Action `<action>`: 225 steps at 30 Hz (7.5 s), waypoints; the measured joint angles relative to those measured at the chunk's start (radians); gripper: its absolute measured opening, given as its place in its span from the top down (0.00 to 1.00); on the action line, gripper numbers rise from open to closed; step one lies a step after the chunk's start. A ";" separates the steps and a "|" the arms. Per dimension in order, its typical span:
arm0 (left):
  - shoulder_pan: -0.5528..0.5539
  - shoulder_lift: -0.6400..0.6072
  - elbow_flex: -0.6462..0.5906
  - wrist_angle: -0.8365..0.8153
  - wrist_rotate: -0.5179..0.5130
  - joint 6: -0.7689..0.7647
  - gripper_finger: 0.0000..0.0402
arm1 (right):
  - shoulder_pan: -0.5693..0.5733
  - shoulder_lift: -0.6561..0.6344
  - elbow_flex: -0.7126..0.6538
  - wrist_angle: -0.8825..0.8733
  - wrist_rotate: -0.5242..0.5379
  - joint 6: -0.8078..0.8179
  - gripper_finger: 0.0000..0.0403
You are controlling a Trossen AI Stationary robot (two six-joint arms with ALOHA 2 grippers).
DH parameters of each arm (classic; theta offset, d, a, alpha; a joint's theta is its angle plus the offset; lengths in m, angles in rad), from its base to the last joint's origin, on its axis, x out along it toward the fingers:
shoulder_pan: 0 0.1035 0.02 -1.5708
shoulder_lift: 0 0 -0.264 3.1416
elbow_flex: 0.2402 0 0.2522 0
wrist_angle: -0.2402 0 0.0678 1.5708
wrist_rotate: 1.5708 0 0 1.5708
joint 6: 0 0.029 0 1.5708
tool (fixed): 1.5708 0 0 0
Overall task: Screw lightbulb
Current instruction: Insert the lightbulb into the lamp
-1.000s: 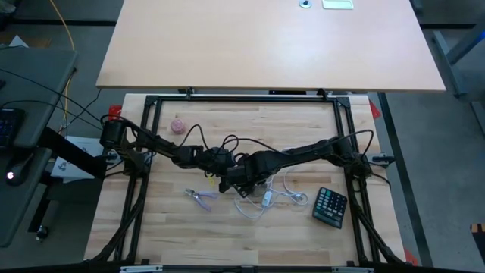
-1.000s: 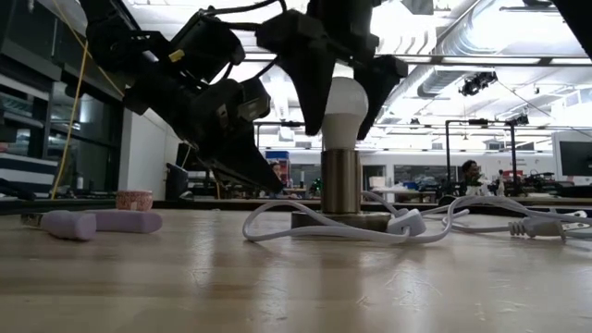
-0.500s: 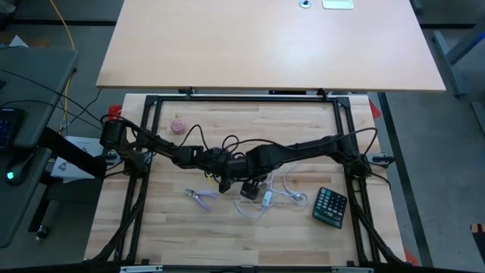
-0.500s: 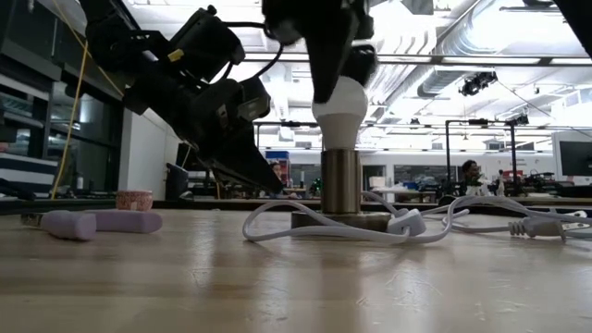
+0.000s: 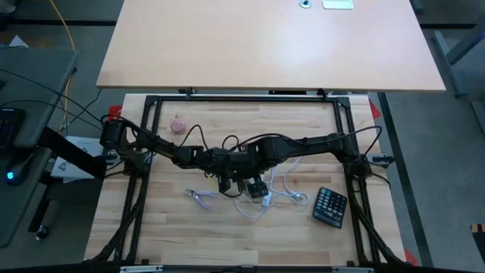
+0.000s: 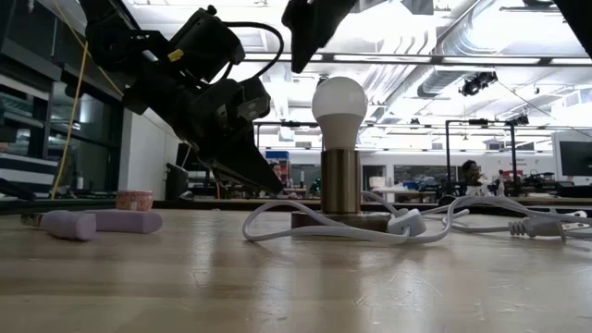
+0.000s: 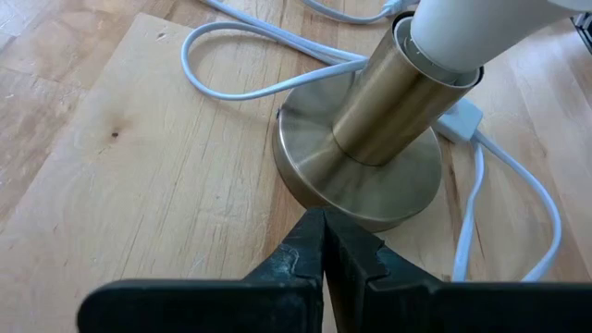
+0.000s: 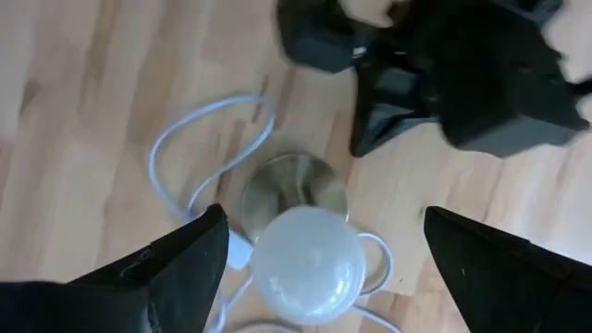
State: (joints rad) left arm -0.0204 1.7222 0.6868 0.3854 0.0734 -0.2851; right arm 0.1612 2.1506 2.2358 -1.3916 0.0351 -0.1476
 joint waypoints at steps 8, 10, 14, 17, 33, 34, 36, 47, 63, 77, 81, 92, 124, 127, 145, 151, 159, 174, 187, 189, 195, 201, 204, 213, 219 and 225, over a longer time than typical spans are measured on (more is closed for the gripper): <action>0.000 0.000 0.000 0.000 0.000 -0.001 1.00 | 0.000 0.000 0.009 -0.065 0.011 -0.148 0.12; 0.000 0.000 0.000 0.000 0.000 -0.002 1.00 | 0.000 0.000 0.009 -0.086 0.014 -0.124 0.12; 0.000 0.000 0.000 -0.002 0.001 -0.001 1.00 | 0.000 0.001 0.008 -0.163 0.025 -0.225 0.12; 0.000 0.000 0.000 -0.005 0.001 -0.001 1.00 | -0.012 0.002 0.008 -0.151 -0.051 -0.263 0.12; 0.000 0.000 0.000 -0.007 0.001 -0.001 1.00 | -0.026 0.025 0.007 -0.123 -0.065 -0.368 0.12; 0.000 0.000 0.000 -0.007 0.001 -0.001 1.00 | -0.026 0.031 0.007 -0.118 -0.065 -0.369 0.12; 0.000 0.000 0.000 -0.007 0.001 -0.001 1.00 | -0.026 0.037 0.007 -0.118 -0.065 -0.368 0.12; -0.001 0.000 0.000 -0.032 0.002 -0.035 1.00 | -0.026 0.056 0.007 -0.148 -0.063 -0.358 0.12; -0.001 0.000 0.000 -0.030 0.001 -0.035 1.00 | -0.019 0.047 -0.091 -0.101 -0.062 -0.324 0.12; 0.000 0.000 0.000 -0.030 0.000 -0.027 1.00 | -0.043 0.047 -0.091 -0.083 -0.023 -0.313 0.12; 0.000 0.000 0.000 -0.030 0.000 -0.027 1.00 | -0.042 0.047 -0.091 -0.078 -0.061 -0.306 0.12; 0.000 0.000 0.000 -0.030 0.000 -0.025 1.00 | -0.036 0.049 -0.091 -0.090 -0.028 -0.296 0.16; -0.023 0.045 -0.002 0.115 0.060 0.114 1.00 | -0.030 0.049 -0.091 -0.078 -0.047 -0.226 0.33; -0.022 0.074 -0.001 0.161 0.064 0.085 1.00 | -0.030 0.050 -0.091 -0.078 -0.047 -0.226 0.33; -0.027 0.214 0.068 0.242 0.067 0.069 1.00 | -0.029 0.050 -0.091 -0.065 -0.050 -0.166 0.33; -0.027 0.214 0.068 0.235 0.068 0.085 1.00 | -0.029 0.050 -0.091 -0.034 -0.050 -0.081 0.33; -0.027 0.214 0.068 0.230 0.060 0.079 1.00 | -0.021 0.050 -0.091 -0.020 -0.029 0.041 0.34; -0.026 0.215 0.068 0.238 0.069 0.066 1.00 | 0.019 0.050 -0.091 -0.045 0.025 0.363 0.34; -0.026 0.216 0.067 0.239 0.067 0.015 1.00 | 0.018 0.050 -0.091 -0.059 0.024 0.855 0.34; -0.026 0.216 0.067 0.239 0.067 0.006 1.00 | 0.018 0.050 -0.091 -0.060 0.018 0.954 0.34; -0.026 0.216 0.067 0.240 0.067 -0.002 1.00 | 0.018 0.050 -0.091 -0.062 -0.004 1.359 0.34; -0.026 0.216 0.066 0.240 0.068 -0.002 1.00 | 0.018 0.050 -0.091 -0.047 -0.021 1.651 0.34; -0.026 0.216 0.066 0.240 0.067 -0.003 1.00 | 0.018 0.050 -0.091 -0.030 -0.032 1.764 0.33; -0.025 0.216 0.066 0.241 0.042 -0.027 1.00 | 0.018 0.050 -0.091 0.012 -0.045 1.986 0.33; -0.025 0.216 0.066 0.241 0.041 -0.027 1.00 | 0.018 0.050 -0.091 0.013 -0.045 1.936 0.33; -0.025 0.216 0.066 0.241 0.041 -0.027 1.00 | 0.018 0.050 -0.091 0.013 -0.045 1.916 0.33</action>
State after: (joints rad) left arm -0.0456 1.9377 0.7528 0.6266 0.1143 -0.3119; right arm 0.1795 2.2009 2.1445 -1.3785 -0.0095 1.7689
